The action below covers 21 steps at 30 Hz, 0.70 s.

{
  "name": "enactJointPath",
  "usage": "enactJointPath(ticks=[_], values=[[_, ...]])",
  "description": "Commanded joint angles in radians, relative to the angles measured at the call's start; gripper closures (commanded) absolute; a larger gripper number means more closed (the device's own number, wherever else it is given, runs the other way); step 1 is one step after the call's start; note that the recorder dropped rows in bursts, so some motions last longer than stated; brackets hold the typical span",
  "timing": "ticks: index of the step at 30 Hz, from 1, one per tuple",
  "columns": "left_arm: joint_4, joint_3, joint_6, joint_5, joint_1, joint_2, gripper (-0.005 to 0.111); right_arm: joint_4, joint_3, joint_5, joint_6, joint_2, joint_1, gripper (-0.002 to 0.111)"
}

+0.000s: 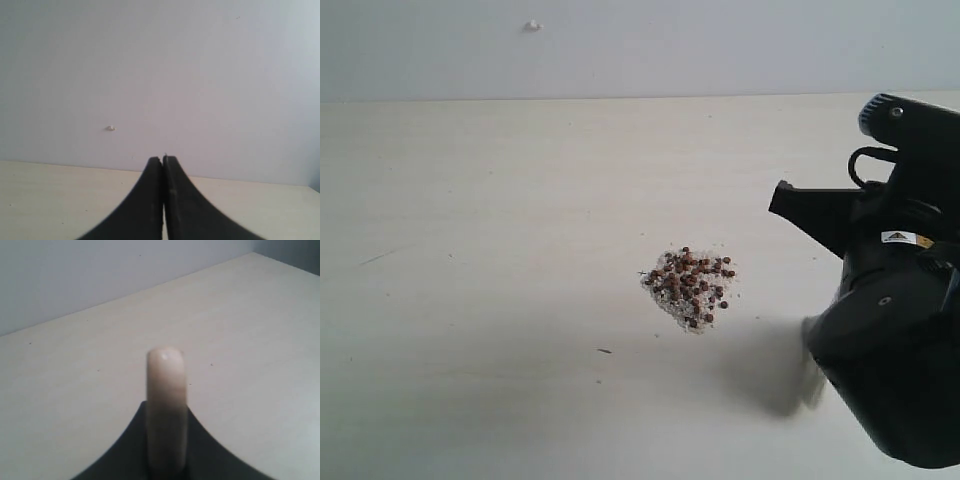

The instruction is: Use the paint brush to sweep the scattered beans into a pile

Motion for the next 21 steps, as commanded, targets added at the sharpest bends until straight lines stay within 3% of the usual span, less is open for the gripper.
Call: enactJointPath(ticks=[1,17,21], values=[[0.004,0.005,-0.003,0.0,0.001,-0.006,0.107,-0.005,-0.003,-0.006,-0.106,-0.007,-0.005,0.108],[0.004,0.005,-0.003,0.0,0.001,-0.006,0.107,-0.114,-0.003,-0.006,-0.801,-0.005,-0.005,0.108],[0.004,0.005,-0.003,0.0,0.001,-0.006,0.107,-0.223,0.002,-0.006,-0.724,-0.008,-0.005,0.108]])
